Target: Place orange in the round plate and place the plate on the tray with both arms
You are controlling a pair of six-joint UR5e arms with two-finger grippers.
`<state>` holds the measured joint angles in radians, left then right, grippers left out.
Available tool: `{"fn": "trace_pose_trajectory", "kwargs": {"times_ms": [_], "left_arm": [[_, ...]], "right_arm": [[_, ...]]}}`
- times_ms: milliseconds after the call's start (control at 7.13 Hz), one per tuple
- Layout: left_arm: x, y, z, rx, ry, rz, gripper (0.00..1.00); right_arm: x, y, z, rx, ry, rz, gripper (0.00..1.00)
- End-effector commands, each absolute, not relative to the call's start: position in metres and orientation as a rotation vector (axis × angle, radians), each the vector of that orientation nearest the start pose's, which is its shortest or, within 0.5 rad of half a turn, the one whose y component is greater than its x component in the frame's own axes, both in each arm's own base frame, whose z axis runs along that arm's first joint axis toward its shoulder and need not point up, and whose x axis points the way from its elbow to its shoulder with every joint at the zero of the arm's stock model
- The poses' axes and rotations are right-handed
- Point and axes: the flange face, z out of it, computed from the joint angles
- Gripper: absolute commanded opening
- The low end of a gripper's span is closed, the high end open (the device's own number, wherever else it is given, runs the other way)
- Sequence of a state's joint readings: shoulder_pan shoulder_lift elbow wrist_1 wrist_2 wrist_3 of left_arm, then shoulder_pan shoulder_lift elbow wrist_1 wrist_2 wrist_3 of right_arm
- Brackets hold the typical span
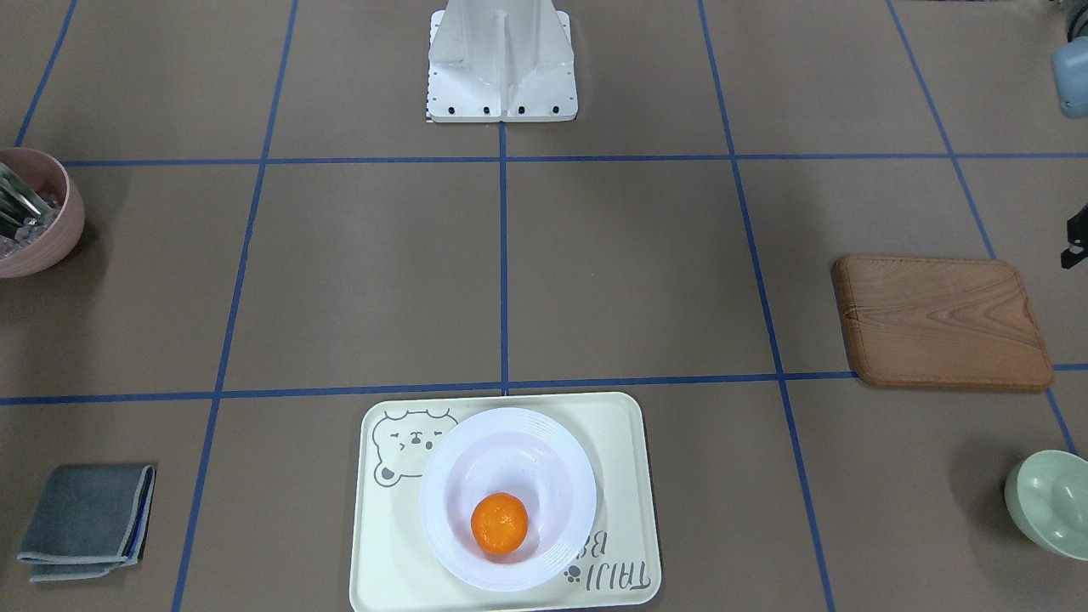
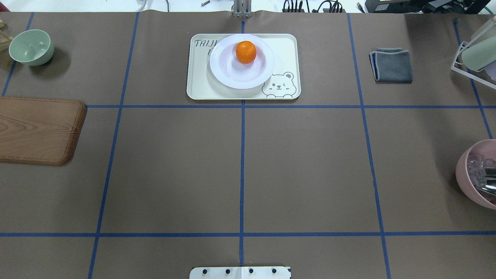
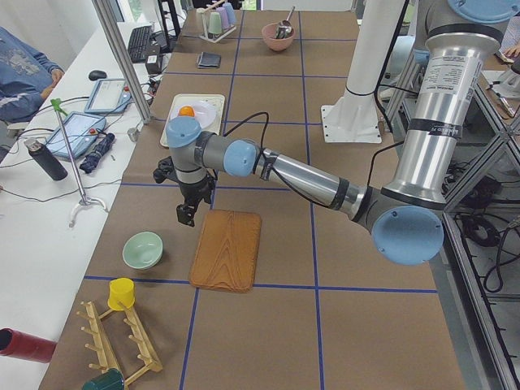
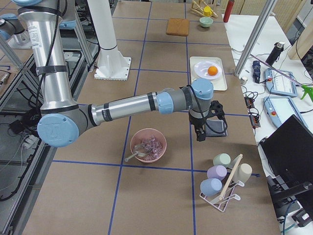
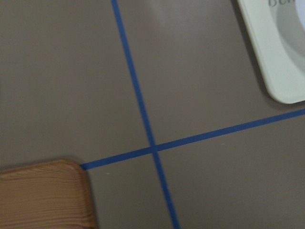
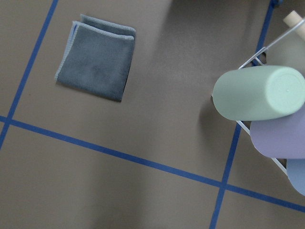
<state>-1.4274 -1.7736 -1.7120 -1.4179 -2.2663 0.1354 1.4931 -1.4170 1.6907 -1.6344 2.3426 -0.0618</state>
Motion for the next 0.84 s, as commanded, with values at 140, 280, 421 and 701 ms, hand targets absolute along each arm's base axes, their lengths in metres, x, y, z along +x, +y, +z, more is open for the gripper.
{"fn": "trace_pose_trajectory", "kwargs": {"times_ms": [140, 280, 421, 701], "left_arm": [[-0.003, -0.568, 0.524, 0.14, 0.695, 0.312, 0.98], [-0.004, -0.567, 0.528, 0.138, 0.695, 0.33, 0.98], [-0.003, -0.567, 0.53, 0.132, 0.696, 0.329, 0.98], [-0.005, -0.565, 0.533, 0.104, 0.697, 0.317, 0.98]], "right_arm": [[0.028, -0.56, 0.52, 0.148, -0.776, -0.201, 1.0], [0.028, -0.56, 0.519, 0.146, -0.78, -0.201, 1.0], [0.028, -0.56, 0.52, 0.145, -0.78, -0.2, 1.0], [0.028, -0.561, 0.521, 0.142, -0.78, -0.199, 1.0]]}}
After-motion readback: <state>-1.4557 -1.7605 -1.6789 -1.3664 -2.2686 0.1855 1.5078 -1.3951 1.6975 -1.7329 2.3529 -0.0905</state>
